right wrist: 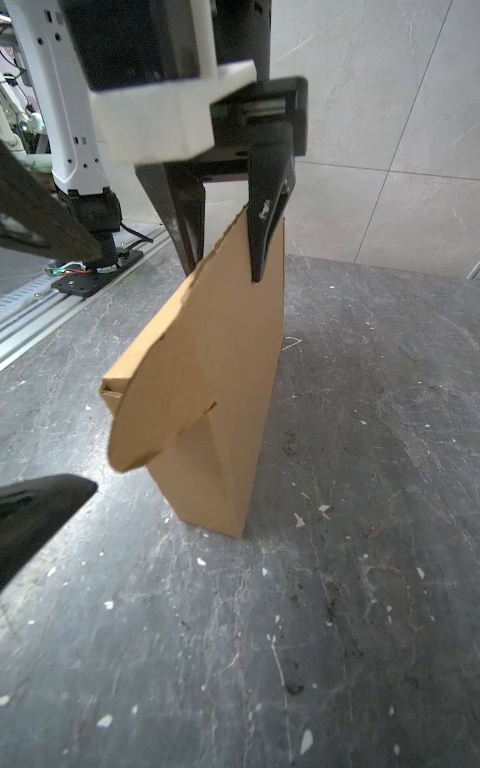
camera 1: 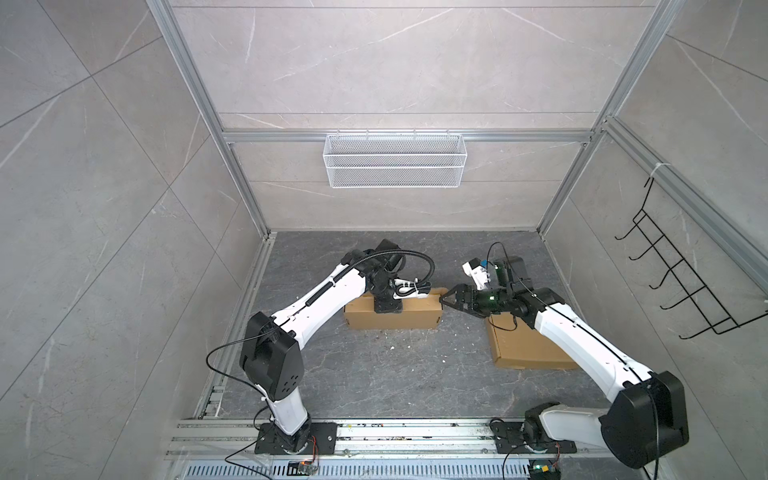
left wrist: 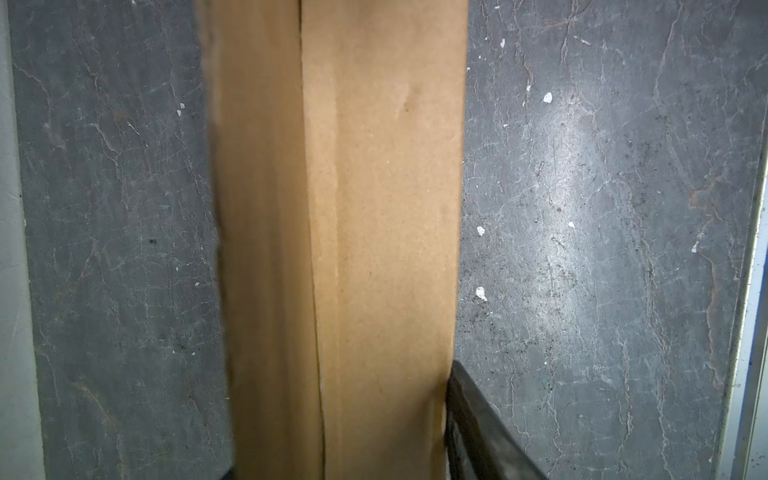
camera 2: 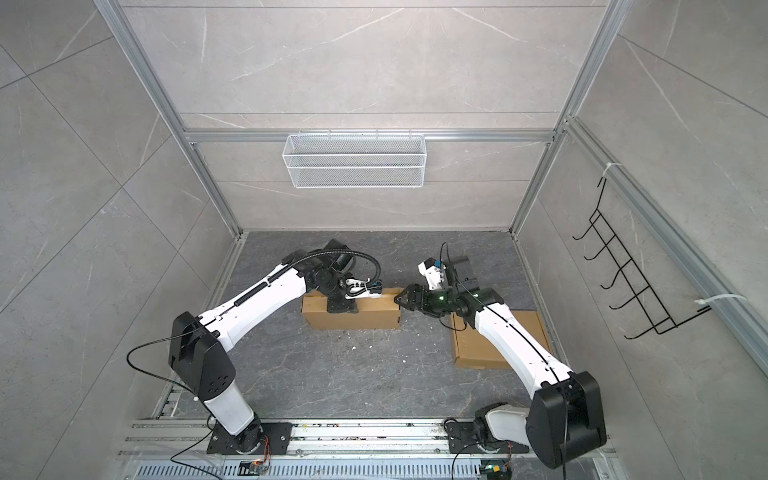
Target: Fold the paper box
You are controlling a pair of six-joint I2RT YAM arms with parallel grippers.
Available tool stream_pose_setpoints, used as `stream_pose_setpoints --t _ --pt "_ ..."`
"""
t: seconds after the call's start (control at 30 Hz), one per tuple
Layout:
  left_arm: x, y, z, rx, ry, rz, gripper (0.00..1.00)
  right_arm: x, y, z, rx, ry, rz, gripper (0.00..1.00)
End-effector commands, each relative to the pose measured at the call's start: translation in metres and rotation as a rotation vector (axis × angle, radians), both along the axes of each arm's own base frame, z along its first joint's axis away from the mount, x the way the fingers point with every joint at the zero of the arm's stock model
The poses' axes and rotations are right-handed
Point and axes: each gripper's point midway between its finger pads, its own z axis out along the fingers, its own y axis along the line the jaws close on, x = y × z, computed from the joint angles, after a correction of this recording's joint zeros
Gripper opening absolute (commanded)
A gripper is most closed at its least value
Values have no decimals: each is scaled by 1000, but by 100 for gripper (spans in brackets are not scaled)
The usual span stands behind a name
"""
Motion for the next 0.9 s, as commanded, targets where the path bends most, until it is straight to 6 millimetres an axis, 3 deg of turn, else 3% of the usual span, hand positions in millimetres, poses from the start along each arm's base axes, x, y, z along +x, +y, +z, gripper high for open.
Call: stream_pose_setpoints --t 0.0,0.23,0.43,0.53,0.63,0.73,0.87 --pt "-3 1 -14 25 52 -2 47 18 3 -8 -56 -74 -37 81" --pt "0 0 -17 23 53 -5 47 30 -7 -27 -133 -102 -123 78" --pt "5 0 -20 23 45 5 54 17 -16 -67 -277 -42 -85 70" --pt "8 0 -21 16 47 15 55 12 -20 -72 -297 -30 -83 69" --pt "9 0 -23 17 52 16 53 13 -16 -62 -277 -41 -71 69" --pt "9 0 -25 19 56 16 50 13 -8 -37 -244 -74 -24 71" --pt "10 3 -26 18 50 19 49 13 -14 -6 -273 -141 22 72"
